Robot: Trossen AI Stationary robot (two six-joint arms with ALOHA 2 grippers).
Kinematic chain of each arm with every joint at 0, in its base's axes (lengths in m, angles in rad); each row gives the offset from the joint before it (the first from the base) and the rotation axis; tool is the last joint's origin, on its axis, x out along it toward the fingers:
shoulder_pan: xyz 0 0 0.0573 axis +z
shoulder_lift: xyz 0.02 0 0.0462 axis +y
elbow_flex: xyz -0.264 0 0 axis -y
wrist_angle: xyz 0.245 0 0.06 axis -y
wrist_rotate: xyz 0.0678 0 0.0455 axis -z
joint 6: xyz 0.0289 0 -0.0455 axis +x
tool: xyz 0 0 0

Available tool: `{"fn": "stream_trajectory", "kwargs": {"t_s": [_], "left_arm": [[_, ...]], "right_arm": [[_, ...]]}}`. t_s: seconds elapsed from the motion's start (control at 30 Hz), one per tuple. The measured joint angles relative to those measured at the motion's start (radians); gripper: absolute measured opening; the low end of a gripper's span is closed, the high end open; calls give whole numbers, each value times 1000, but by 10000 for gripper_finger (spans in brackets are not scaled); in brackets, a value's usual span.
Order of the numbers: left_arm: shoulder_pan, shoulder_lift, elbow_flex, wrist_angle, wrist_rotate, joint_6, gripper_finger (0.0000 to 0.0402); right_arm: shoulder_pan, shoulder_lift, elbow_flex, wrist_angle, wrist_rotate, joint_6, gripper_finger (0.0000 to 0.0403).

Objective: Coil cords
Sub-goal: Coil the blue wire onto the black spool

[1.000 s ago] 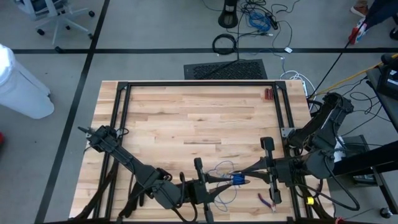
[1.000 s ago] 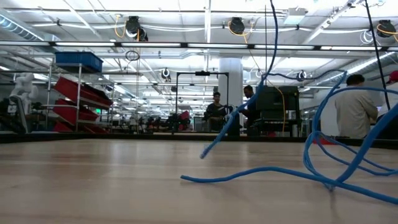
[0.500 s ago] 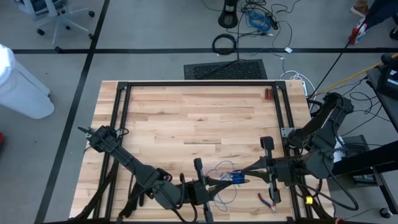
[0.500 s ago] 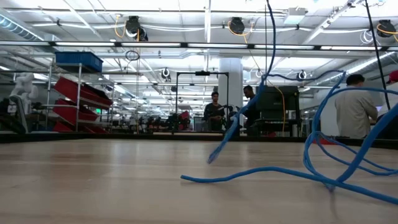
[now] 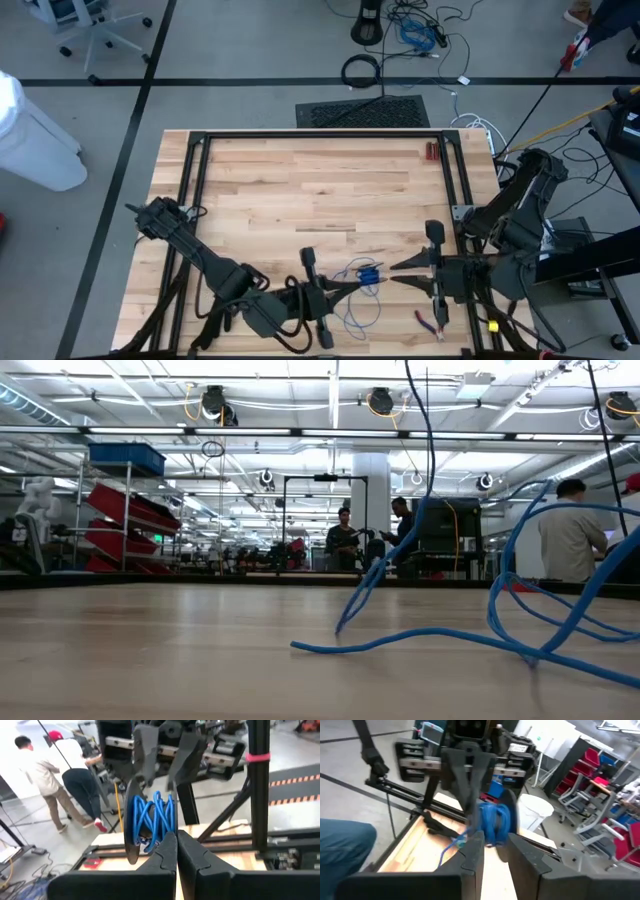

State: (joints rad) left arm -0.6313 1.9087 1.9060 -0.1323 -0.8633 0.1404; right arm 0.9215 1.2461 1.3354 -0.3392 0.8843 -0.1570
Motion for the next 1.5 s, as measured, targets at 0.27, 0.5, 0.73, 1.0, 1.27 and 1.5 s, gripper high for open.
{"fn": "stream_trajectory", "kwargs": {"t_s": [0.27, 0.5, 0.73, 1.0, 1.27, 1.5], "left_arm": [[0, -54, 0, -152, 128, -82, 1], [10, -57, 0, -172, 226, -79, 1], [11, -57, 0, -180, 239, -75, 1], [10, -57, 0, -184, 237, -75, 1], [10, -57, 0, -183, 233, -74, 1], [10, -57, 0, -167, 226, -75, 1]], "right_arm": [[30, 1, 0, -70, 1, 95, 80], [-1, 41, 0, -28, -57, 57, 80], [-48, 58, 0, 34, -80, 21, 80], [-86, 58, 0, 27, -150, 50, 80], [-98, 58, 0, 21, -157, 60, 76], [-114, 58, 0, 21, -157, 93, 7]]}}
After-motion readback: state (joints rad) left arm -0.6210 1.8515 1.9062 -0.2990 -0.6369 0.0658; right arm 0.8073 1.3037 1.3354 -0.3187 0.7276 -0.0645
